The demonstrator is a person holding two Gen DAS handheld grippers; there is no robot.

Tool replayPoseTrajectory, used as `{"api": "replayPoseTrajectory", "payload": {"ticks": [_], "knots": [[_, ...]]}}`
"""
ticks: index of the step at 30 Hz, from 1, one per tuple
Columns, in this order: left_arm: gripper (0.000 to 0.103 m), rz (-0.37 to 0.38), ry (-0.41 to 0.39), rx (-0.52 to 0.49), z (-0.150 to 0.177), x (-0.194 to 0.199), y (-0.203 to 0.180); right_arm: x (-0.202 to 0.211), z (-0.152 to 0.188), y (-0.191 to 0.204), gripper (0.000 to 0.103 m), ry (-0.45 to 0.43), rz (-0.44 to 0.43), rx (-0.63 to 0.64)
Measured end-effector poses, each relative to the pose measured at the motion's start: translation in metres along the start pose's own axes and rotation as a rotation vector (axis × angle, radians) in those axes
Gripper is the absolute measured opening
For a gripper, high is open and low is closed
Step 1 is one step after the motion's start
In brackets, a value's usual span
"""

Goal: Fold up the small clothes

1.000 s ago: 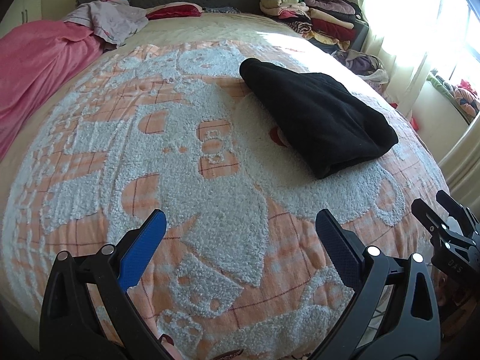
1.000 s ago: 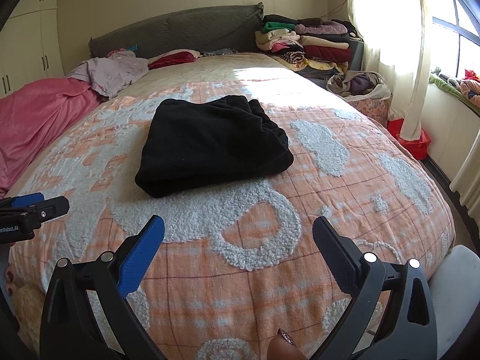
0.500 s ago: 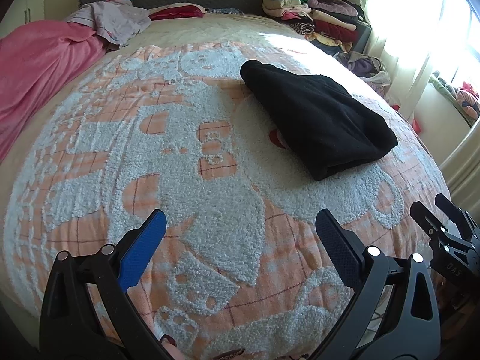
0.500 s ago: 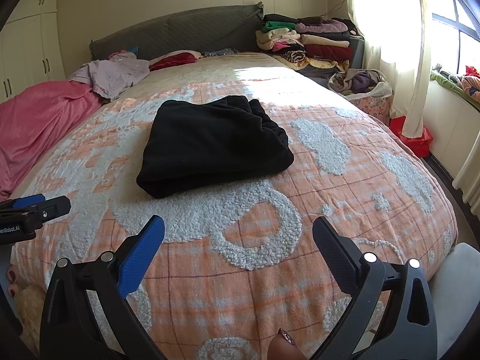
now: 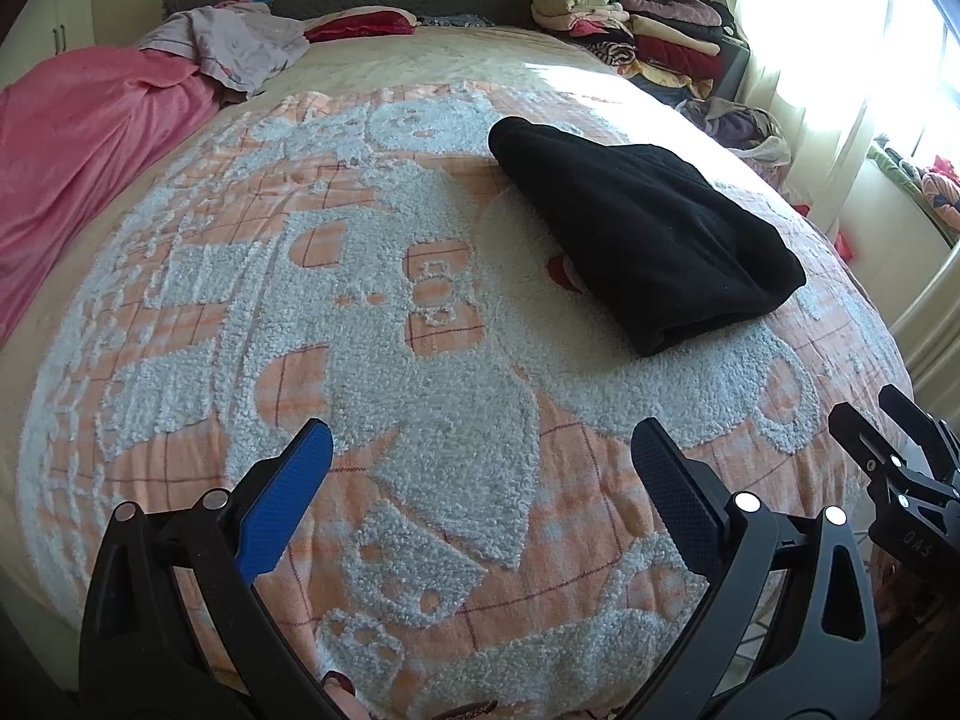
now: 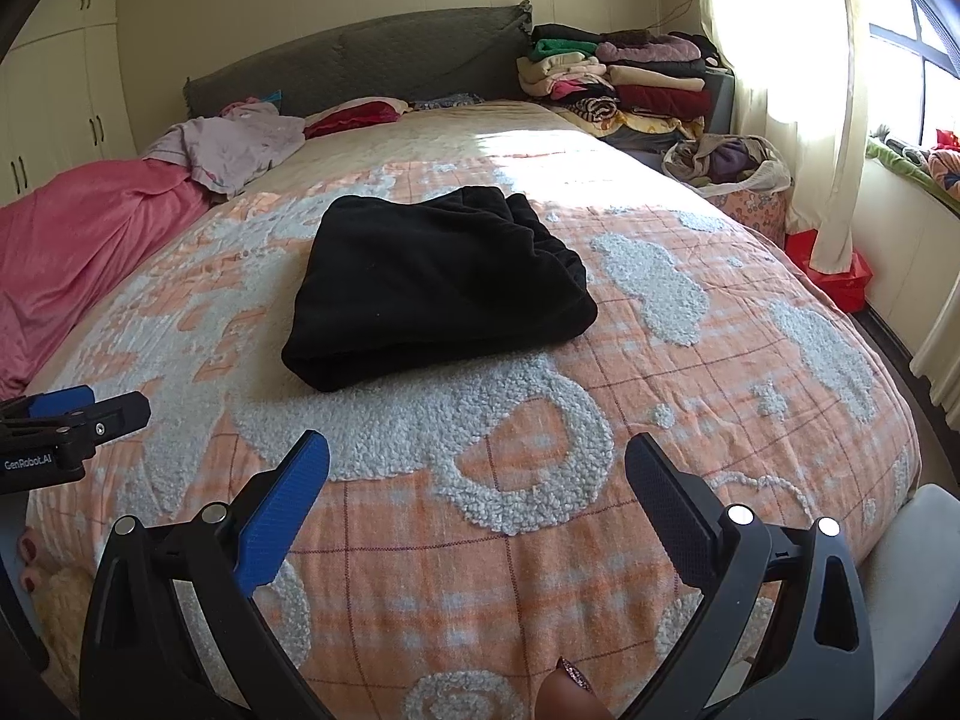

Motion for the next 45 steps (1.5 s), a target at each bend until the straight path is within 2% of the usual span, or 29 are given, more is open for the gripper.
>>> {"api": "replayPoseTrajectory", "payload": {"ticks": [10, 45], "knots": [[0.093, -0.031, -0.010, -0.003, 0.0004, 0.0018, 0.0034, 0.0017, -0.0017, 0.0003, 0.098, -0.005, 0.005, -0.006], [0.093, -0.015, 0.002, 0.007, 0.0038, 0.0074, -0.0018, 0.0088, -0.0003, -0.0042, 0.098, -0.010, 0.014, -0.012]]}}
Point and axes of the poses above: each gripper's, at about its wrist camera, not at the fingertips, and x roughly against the way its jaws point, y to its left, z to its underside, the point moved 9 cm from there along -x, roughly the way its jaws point
